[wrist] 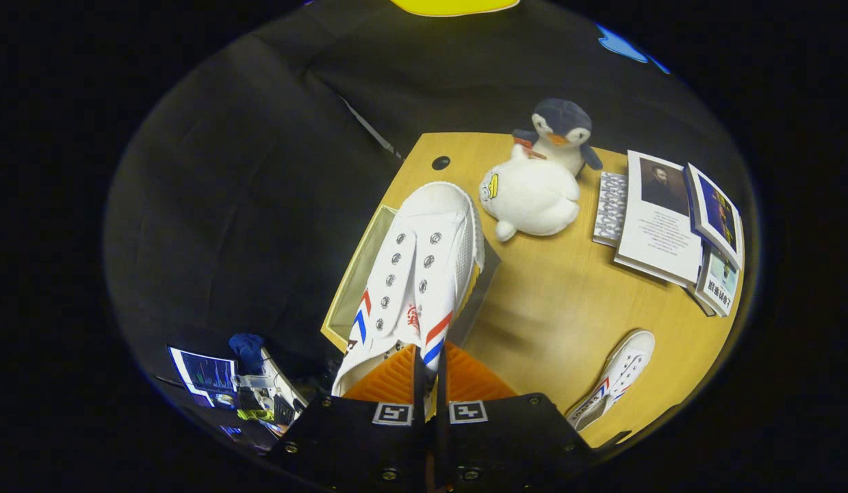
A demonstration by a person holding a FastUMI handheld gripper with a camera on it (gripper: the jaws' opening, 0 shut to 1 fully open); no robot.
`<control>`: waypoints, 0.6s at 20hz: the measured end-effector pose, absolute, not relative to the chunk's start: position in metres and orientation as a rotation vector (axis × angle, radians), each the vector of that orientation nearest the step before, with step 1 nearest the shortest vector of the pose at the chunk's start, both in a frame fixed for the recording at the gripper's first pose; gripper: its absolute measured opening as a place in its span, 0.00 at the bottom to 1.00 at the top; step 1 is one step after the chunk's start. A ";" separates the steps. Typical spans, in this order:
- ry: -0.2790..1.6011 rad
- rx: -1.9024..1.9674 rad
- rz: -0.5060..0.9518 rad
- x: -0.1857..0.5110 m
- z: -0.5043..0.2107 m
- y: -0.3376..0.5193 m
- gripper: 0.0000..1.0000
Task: Open the storage box then place both shoes into the box .Put the left shoe in first, then the right shoe, with the right side of both shoes facing outward in a uniform manner.
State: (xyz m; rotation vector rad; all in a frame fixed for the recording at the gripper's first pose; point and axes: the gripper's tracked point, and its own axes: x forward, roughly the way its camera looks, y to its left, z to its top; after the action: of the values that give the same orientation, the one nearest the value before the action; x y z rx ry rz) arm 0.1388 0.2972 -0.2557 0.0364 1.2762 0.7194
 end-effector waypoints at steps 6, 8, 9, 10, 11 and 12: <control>1.298 -0.056 0.751 0.134 -0.271 0.344 0.05; 1.310 -0.089 0.756 0.132 -0.280 0.357 0.05; 1.318 -0.103 0.758 0.132 -0.284 0.363 0.05; 1.325 -0.118 0.760 0.130 -0.289 0.368 0.05; 1.331 -0.133 0.757 0.130 -0.293 0.372 0.05; 1.336 -0.149 0.754 0.129 -0.298 0.377 0.05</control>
State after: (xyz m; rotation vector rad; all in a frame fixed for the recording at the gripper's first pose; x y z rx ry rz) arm 0.1293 0.3766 -0.2979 -0.1494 1.3359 0.7543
